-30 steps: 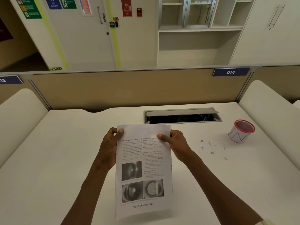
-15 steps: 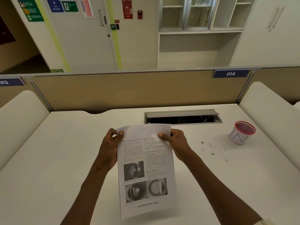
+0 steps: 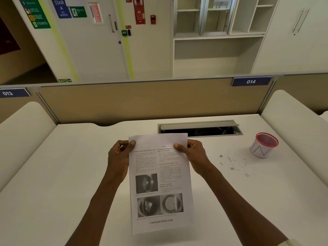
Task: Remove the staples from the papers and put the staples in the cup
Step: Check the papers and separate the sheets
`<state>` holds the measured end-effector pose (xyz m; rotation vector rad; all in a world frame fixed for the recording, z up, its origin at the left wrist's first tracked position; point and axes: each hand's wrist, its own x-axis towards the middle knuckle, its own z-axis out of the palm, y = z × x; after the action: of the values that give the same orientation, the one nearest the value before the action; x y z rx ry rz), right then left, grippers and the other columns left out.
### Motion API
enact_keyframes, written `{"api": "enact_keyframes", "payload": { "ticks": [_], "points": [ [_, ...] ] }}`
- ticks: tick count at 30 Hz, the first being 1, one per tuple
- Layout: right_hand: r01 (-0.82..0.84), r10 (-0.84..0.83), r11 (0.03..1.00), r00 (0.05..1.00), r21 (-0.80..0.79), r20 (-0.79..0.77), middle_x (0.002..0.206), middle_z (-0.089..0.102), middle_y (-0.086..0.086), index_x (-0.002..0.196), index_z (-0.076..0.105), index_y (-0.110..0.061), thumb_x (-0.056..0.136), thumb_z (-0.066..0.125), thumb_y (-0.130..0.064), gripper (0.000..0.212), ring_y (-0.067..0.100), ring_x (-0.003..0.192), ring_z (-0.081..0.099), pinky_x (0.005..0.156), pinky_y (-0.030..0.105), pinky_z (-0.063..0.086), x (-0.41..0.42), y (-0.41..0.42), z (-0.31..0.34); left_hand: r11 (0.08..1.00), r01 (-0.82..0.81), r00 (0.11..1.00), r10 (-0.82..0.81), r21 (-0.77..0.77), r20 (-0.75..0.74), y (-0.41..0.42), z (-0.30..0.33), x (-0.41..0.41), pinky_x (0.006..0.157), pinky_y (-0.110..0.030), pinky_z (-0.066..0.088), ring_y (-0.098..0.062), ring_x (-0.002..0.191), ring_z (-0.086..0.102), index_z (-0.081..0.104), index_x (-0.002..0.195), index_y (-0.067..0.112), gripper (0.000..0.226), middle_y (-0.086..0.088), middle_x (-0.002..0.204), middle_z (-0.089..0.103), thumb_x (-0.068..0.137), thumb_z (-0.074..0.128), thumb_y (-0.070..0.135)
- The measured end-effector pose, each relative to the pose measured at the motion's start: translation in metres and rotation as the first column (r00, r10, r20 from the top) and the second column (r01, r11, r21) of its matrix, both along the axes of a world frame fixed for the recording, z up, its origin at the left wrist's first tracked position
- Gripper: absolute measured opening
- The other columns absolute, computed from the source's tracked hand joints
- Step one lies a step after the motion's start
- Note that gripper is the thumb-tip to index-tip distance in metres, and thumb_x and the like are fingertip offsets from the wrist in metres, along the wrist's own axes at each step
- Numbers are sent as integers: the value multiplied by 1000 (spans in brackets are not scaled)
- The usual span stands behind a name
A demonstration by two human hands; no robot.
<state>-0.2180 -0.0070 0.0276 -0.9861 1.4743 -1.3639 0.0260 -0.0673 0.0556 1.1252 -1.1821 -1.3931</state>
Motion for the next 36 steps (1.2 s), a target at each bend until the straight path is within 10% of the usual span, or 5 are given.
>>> {"api": "enact_keyframes", "payload": {
  "ticks": [22,36],
  "points": [
    [107,-106,971,994,-214,12,89,76,2,92,70,-13,84,72,-20,11,22,72,74,62,29,60,-2,27,70,978,-110,994,106,-177,-31,6,55,-9,82,-35,58,-23,89,71,70,100,12,14,-4,93,75,87,68,15],
    [121,-110,947,992,-298,54,99,75,9,105,67,-4,78,72,-25,35,32,79,73,71,43,61,-15,56,109,958,-70,985,21,-279,-174,43,105,-14,73,-28,59,-24,87,73,72,104,7,21,-6,95,76,84,68,11]
  ]
}}
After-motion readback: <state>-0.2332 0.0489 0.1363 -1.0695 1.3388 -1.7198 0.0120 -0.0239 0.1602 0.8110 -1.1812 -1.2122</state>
